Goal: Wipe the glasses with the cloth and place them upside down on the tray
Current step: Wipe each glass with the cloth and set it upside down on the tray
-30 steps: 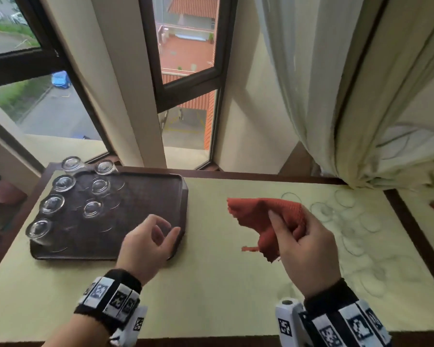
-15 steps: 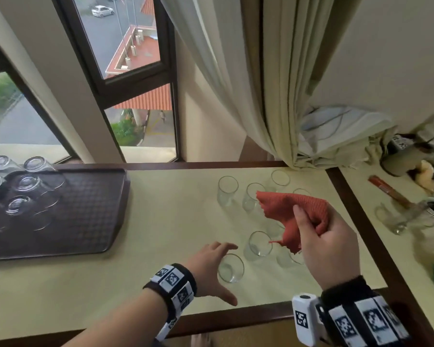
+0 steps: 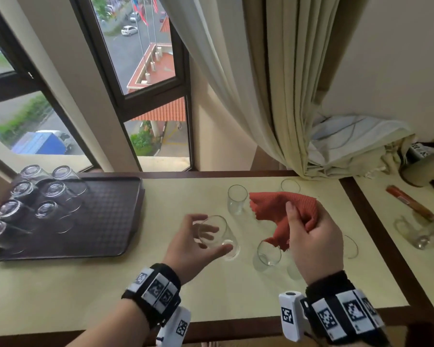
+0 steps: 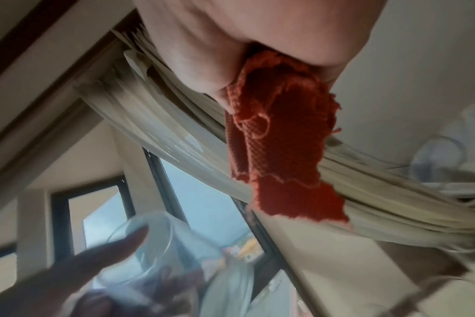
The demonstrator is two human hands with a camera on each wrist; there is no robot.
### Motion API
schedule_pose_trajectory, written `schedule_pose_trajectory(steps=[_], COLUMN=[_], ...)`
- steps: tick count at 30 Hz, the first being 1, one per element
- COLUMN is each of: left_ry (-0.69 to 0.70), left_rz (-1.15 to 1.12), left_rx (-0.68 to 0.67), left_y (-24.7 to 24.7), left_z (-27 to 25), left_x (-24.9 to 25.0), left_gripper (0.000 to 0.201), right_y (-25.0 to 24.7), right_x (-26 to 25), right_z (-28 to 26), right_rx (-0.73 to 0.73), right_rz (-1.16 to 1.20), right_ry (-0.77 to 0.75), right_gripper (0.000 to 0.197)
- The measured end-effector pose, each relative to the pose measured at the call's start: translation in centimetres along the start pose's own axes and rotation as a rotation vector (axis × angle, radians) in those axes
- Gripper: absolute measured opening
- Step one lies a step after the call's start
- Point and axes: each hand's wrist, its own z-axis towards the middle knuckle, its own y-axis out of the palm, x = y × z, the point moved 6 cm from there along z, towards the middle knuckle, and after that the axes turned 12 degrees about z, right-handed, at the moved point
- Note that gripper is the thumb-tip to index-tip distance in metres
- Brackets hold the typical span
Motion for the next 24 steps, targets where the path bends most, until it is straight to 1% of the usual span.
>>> schedule_pose_trajectory(steps=[2,3,4,5,6,7,8,9,10,11,13,15,16,18,19,21,22,23,24], left_ry=[-0.003,0.001,0.004,0.021,0.042,0.069,0.103,0.138,0.169,0.197,0.244,0.265,0.255,0.241,0.245,0.256,0.273,0.297,0.322], left_rz=[-0.248,-0.375,-0.499,-0.617,-0.719,-0.798,-0.853,-0.882,-0.895,-0.904,-0.904,-0.857,-0.846,-0.816,-0.794,-0.767,-0.753,-0.741,-0.728], left_rx=[0.061,0.060,0.033,-0.021,-0.077,-0.126,-0.159,-0.180,-0.193,-0.193,-0.167,-0.128,-0.094,-0.044,-0.027,-0.025,-0.023,-0.023,-0.034], left_y=[-3.0,-4.3,-5.5,-6.5,-7.4,-8.1,-8.8,-9.5,-10.1,-10.8,-12.3,-14.0,-15.2,-16.9,-17.4,-17.9,-17.9,-17.8,-17.6], left_z=[0.4,0.5,0.4,0.3,0.1,-0.2,-0.4,-0.6,-0.8,-0.9,-1.2,-1.4,-1.3,-1.2,-1.2,-1.1,-1.2,-1.3,-1.5], left_x=[3.1,4.8,6.7,8.6,10.5,12.2,13.7,14.8,15.9,16.7,17.9,18.4,18.5,18.3,18.3,18.3,18.3,18.4,18.5], left_gripper=[0.095,0.092,0.084,0.074,0.069,0.071,0.078,0.087,0.094,0.095,0.083,0.071,0.070,0.072,0.074,0.074,0.071,0.068,0.066], right_y=[0.9,1.4,2.0,2.7,3.5,4.3,5.3,6.3,7.4,8.4,10.1,11.5,12.0,12.6,12.7,13.1,13.2,13.2,13.2], right_x=[-2.4,-4.0,-5.8,-7.8,-10.0,-11.9,-14.0,-15.8,-17.5,-18.8,-20.0,-20.3,-20.2,-19.6,-19.3,-19.0,-19.2,-19.6,-20.2], right_z=[0.5,0.7,0.8,1.0,1.0,0.9,0.8,0.6,0.3,-0.1,-0.7,-1.6,-2.2,-2.9,-3.1,-3.1,-2.7,-2.2,-1.5], right_rx=[0.092,0.130,0.154,0.158,0.140,0.098,0.034,-0.038,-0.108,-0.169,-0.269,-0.372,-0.411,-0.437,-0.431,-0.421,-0.416,-0.403,-0.389], right_rz=[0.068,0.124,0.186,0.249,0.313,0.382,0.450,0.493,0.505,0.491,0.417,0.287,0.226,0.162,0.168,0.256,0.334,0.420,0.508], right_ry=[-0.064,-0.098,-0.133,-0.167,-0.194,-0.219,-0.252,-0.302,-0.365,-0.429,-0.552,-0.702,-0.770,-0.855,-0.868,-0.834,-0.782,-0.696,-0.575], right_gripper=[0.019,0.019,0.020,0.019,0.016,0.011,0.007,0.010,0.019,0.031,0.052,0.056,0.055,0.051,0.051,0.054,0.057,0.058,0.058])
